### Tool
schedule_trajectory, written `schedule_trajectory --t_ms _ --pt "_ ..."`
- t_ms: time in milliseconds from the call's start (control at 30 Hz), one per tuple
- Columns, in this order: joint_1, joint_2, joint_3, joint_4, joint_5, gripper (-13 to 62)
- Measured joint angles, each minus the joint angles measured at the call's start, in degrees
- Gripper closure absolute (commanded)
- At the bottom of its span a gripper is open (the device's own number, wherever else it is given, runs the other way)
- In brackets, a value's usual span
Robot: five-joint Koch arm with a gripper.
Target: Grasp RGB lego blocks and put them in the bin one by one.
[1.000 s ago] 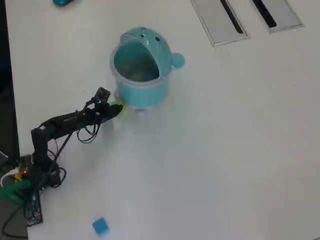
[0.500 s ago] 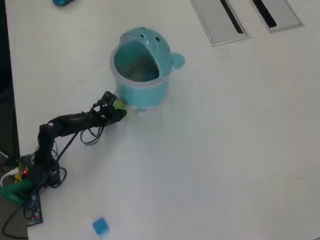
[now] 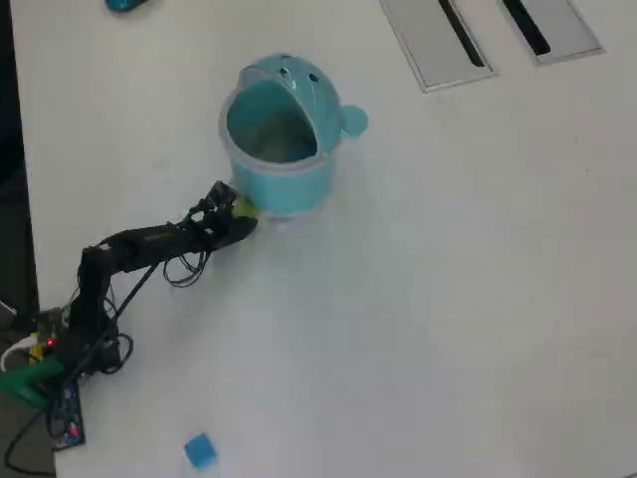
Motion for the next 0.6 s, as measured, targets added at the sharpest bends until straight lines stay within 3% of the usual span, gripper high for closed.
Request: schedule_trajectory --t_ms 600 --pt "6.6 20.0 6.0 5.4 0.0 29.8"
